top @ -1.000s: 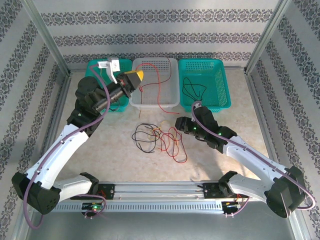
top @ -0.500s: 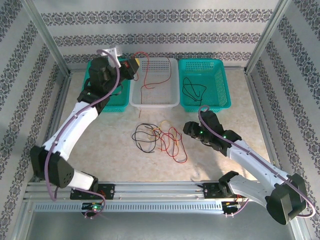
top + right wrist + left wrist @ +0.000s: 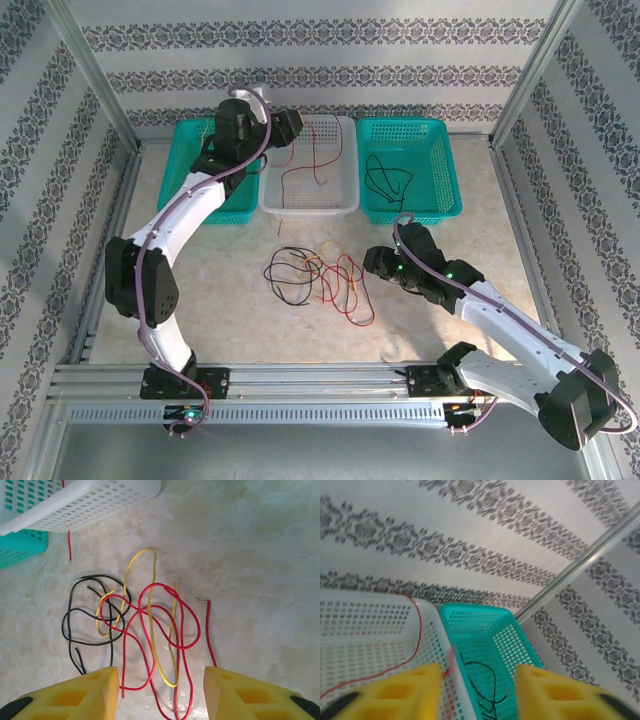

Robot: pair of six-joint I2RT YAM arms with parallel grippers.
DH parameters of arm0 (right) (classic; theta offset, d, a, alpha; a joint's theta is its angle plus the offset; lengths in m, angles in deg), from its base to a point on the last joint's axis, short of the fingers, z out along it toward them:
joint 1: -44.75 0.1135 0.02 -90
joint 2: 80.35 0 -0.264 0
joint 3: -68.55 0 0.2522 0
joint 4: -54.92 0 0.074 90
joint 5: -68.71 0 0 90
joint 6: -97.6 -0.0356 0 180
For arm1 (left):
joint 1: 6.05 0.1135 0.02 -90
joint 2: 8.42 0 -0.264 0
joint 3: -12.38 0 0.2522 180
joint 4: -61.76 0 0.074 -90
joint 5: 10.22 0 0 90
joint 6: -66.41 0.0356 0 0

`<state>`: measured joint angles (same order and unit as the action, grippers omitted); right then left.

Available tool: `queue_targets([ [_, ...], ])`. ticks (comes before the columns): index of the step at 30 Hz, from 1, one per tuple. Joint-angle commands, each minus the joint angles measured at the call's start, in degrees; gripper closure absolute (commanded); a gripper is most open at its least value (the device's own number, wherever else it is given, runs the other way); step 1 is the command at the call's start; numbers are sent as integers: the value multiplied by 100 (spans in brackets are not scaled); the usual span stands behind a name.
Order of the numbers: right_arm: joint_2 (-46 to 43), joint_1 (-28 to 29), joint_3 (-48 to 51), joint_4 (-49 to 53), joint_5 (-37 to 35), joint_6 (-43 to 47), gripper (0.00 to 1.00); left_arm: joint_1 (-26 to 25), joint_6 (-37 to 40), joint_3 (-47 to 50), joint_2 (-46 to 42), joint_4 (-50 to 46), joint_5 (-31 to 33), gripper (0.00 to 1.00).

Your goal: Untangle the cables

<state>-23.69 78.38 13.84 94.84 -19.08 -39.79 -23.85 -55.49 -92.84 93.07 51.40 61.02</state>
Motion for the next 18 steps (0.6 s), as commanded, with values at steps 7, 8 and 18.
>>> queue_targets([
  [7, 318, 243, -510, 356, -303, 378, 51, 23, 234, 413, -656, -44, 23, 29],
  [8, 410, 270, -563, 349, -301, 404, 51, 17, 262, 475, -800, -192, 46, 29],
  [18, 1429, 665, -1018, 402, -176, 608, 52, -231, 284, 2475, -2794, -1117, 90, 30],
])
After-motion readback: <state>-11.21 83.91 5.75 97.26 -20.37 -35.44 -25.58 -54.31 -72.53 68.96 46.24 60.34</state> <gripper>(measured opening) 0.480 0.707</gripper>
